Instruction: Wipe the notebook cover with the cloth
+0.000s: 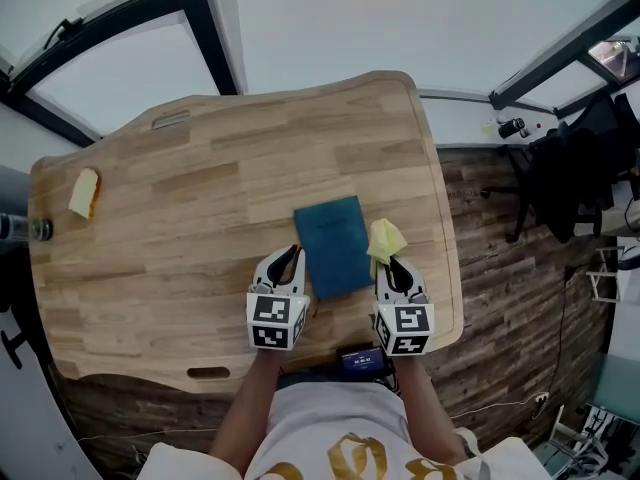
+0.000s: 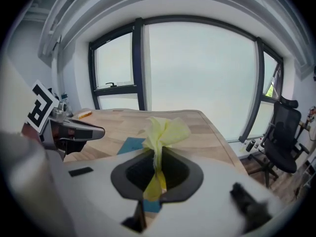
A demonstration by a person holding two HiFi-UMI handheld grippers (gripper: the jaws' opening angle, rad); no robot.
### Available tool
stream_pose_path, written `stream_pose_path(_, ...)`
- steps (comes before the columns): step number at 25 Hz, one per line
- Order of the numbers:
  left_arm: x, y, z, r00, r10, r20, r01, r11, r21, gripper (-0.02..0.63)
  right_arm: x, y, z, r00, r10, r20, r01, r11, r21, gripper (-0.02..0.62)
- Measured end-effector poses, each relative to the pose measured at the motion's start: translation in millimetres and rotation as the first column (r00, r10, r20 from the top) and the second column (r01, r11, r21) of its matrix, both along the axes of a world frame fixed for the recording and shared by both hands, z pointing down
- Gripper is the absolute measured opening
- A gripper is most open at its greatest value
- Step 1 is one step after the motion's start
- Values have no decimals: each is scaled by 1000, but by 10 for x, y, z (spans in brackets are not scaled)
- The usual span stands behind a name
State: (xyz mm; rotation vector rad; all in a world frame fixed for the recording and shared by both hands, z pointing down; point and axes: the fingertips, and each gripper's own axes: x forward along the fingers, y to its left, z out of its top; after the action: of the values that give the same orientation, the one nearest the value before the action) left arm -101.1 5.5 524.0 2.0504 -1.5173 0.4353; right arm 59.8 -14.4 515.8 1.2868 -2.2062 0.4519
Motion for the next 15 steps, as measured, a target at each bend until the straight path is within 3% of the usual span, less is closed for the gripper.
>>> stream_pose_path(8, 54, -31, 373, 997, -17, -77, 6, 989, -149, 23, -172, -280, 193, 998, -57, -30, 55, 998, -37, 37)
stream_pose_path(12, 75, -42, 520, 990, -32, -138, 1, 976, -216, 99, -227, -410, 291, 995, -92, -48, 89, 994, -60, 37)
stream_pose_path(15, 65, -57, 628, 988, -40, -150, 1, 968, -250, 115, -255, -499, 382, 991, -114, -66, 109, 992, -71, 37)
